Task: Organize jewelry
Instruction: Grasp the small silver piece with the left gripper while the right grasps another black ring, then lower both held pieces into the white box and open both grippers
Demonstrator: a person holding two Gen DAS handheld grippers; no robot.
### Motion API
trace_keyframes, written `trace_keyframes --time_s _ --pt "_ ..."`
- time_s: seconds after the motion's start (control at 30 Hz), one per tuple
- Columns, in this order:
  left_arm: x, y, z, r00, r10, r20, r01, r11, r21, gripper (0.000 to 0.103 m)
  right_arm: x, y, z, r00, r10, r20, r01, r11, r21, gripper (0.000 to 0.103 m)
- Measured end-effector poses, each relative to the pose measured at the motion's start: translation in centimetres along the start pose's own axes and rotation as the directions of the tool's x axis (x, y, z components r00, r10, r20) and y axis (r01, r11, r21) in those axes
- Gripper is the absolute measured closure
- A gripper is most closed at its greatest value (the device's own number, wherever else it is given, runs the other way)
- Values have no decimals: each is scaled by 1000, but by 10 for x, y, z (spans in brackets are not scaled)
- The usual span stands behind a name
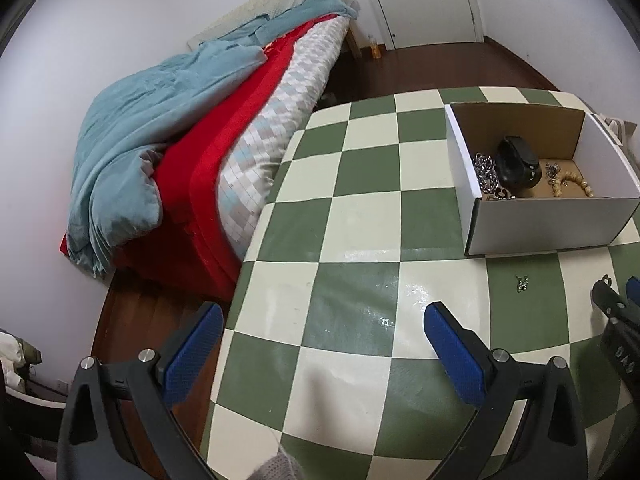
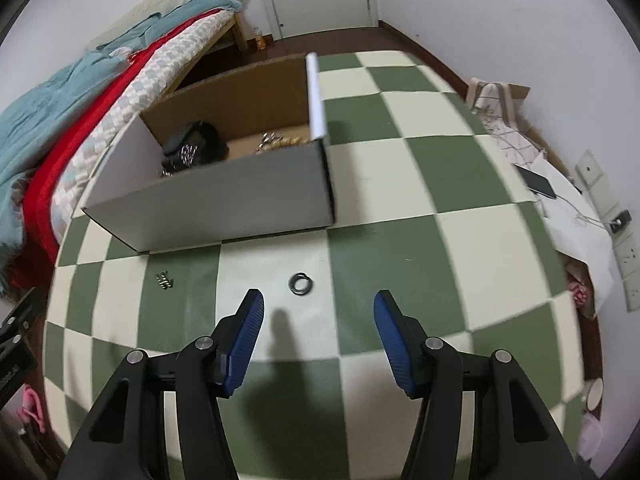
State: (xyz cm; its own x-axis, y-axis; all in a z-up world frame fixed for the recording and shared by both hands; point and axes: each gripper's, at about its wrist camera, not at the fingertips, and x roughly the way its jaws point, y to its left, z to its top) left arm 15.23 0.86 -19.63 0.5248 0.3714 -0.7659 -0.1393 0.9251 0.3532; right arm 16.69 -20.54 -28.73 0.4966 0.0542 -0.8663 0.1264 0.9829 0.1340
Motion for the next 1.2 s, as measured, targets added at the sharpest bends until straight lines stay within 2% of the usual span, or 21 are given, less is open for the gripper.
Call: trace_keyframes --time_s 0.1,0.13,0.17,0.2,0.3,0.33,0.37,0.47,0.57,0.63,0.67,0.7,0.73,0.77,0.8,0.9,0.97,1.03,1.2 --pt "4 -4 2 999 -32 -18 32 999 -8 0 8 13 -2 998 -56 36 58 996 -64 51" --pt "5 -7 4 999 -46 -22 46 999 -10 0 9 17 -3 996 -76 45 79 994 -80 64" --pt "5 -9 5 998 -64 -26 64 998 -16 0 9 19 -4 994 -94 57 100 990 -96 71" --pt "6 -13 7 995 -92 -30 92 996 -24 0 8 21 -3 994 -92 63 98 990 -103 89" --pt "9 -26 11 983 -173 -57 170 984 -47 1 5 20 -4 992 -105 66 111 988 -110 92" --pt "11 -31 13 978 -197 -66 194 980 -52 1 4 16 -5 993 -102 64 108 990 -95 101" --pt "13 -38 14 969 -233 -78 229 972 -57 1 3 11 -5 993 -101 61 105 992 -75 103" --pt "16 -57 17 952 -291 -94 288 957 -44 1 -4 -11 -5 995 -93 48 93 996 -7 103" --pt "19 -79 19 944 -314 -100 315 949 0 10 -9 -32 -7 997 -70 42 68 996 51 103" --pt "23 -87 19 940 -322 -111 325 945 17 26 -12 -45 -7 998 -46 37 42 995 91 103" --pt "25 -91 19 938 -326 -122 331 943 23 40 -14 -50 -7 999 -32 38 28 994 107 103" --pt "28 -95 19 934 -332 -135 338 941 28 61 -15 -53 -7 999 -20 38 15 993 119 103" --pt "32 -99 18 929 -340 -149 348 937 31 72 -17 -57 -6 999 -6 40 1 991 134 103" --pt "30 -98 17 922 -366 -126 371 928 23 86 -19 -59 -6 999 2 43 -9 990 142 103" --pt "30 -99 16 924 -360 -131 366 930 29 95 -20 -59 -5 999 20 45 -27 989 144 103" --pt "28 -99 13 927 -354 -121 361 932 42 97 -19 -57 0 996 80 43 -85 985 149 102" --pt "27 -95 10 931 -345 -116 352 935 45 97 -19 -49 4 995 81 50 -86 990 116 91" --pt "27 -88 7 935 -335 -115 342 939 39 97 -18 -38 8 995 77 66 -81 994 71 54" --pt "32 -67 3 943 -312 -116 316 949 20 97 1 -8 16 999 -13 44 16 998 -67 51"
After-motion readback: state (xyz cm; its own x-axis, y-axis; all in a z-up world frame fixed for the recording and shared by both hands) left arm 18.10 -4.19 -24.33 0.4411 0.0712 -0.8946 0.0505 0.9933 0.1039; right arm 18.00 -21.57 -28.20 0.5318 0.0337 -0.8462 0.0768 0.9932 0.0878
